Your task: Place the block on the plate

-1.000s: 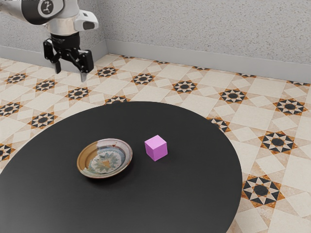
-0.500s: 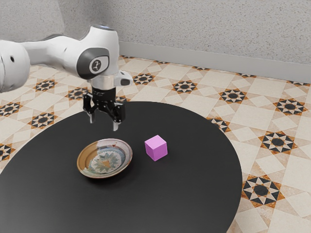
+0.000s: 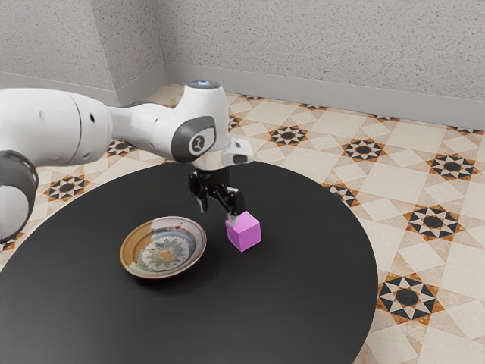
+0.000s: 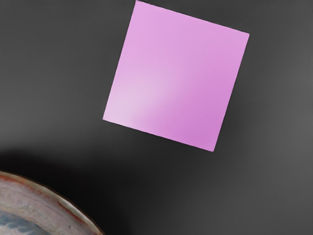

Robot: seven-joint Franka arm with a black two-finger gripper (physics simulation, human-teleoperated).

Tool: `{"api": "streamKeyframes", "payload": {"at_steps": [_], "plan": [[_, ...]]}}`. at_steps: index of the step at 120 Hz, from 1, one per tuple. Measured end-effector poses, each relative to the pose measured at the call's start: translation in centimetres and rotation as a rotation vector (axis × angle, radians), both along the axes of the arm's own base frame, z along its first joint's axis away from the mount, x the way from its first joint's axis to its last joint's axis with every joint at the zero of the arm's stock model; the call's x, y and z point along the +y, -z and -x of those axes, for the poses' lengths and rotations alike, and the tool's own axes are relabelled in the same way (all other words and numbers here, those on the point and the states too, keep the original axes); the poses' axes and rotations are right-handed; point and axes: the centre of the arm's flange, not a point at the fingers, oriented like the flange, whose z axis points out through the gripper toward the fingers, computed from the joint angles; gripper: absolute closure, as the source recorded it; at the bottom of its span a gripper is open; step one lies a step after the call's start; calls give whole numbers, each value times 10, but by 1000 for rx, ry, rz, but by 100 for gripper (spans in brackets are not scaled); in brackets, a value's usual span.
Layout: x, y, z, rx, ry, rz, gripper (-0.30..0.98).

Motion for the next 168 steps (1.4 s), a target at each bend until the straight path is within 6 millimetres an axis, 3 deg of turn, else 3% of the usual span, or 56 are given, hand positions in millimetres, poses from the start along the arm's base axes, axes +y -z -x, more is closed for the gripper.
{"api": "streamKeyframes", "payload": {"at_steps": [26,96,168], "plan": [[-10,27,-23,-26,126,19,0],[-8,71,-44,-25,273,53,0],[-16,91,-55,-47,349,63,3]]}}
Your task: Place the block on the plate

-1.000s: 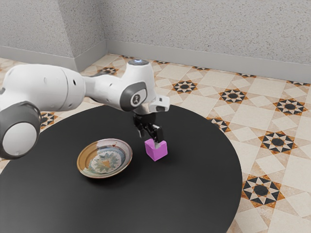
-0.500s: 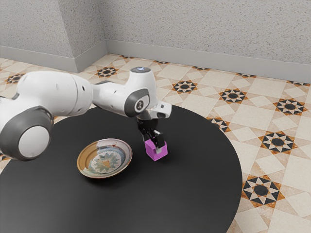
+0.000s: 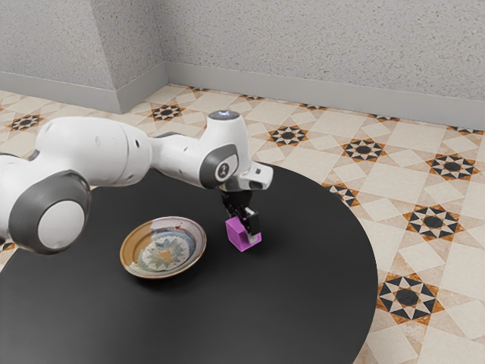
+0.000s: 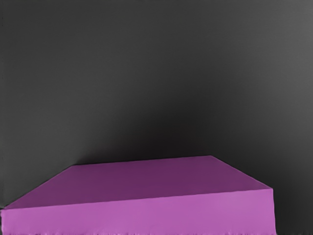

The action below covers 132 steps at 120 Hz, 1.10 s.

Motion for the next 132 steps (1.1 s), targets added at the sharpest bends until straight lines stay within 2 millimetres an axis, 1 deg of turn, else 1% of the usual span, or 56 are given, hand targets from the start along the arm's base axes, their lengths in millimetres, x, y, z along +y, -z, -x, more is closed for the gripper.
{"api": "streamKeyframes", "payload": {"at_steps": [15,27,38,56,60,68,74,80,86,90,95,108,116,121,132], "plan": [[5,0,-1,-9,3,-1,15],[5,0,-2,-15,7,-1,22],[6,-1,-3,-19,11,-1,25],[5,-3,-3,-26,13,2,26],[5,-8,-4,-32,13,3,26],[7,-24,-4,-53,13,3,27],[10,-45,-3,-74,9,2,28],[15,-63,5,-85,1,1,28],[26,-77,14,-86,-15,-1,28],[37,-83,21,-84,-32,-4,28],[54,-90,30,-79,-58,-11,28],[101,-103,45,-75,-134,-28,27],[127,-102,55,-60,-180,-31,27],[142,-98,61,-46,-209,-31,27],[166,-82,71,-13,-258,-27,28]]}}
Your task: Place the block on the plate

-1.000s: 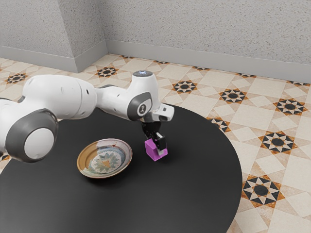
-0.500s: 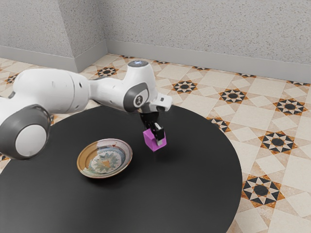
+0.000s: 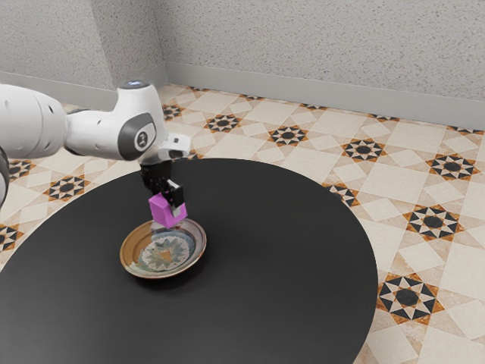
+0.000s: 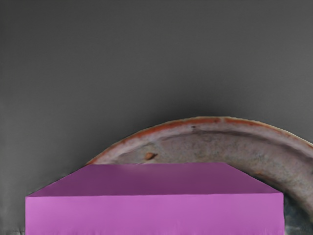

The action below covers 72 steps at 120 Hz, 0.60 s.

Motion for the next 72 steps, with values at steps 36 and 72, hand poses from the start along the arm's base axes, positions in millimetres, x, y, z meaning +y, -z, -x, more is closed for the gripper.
{"api": "streamKeyframes", "payload": {"at_steps": [36,72], "plan": [[7,32,36,78,-85,35,28],[0,-3,35,17,-131,57,7]]}}
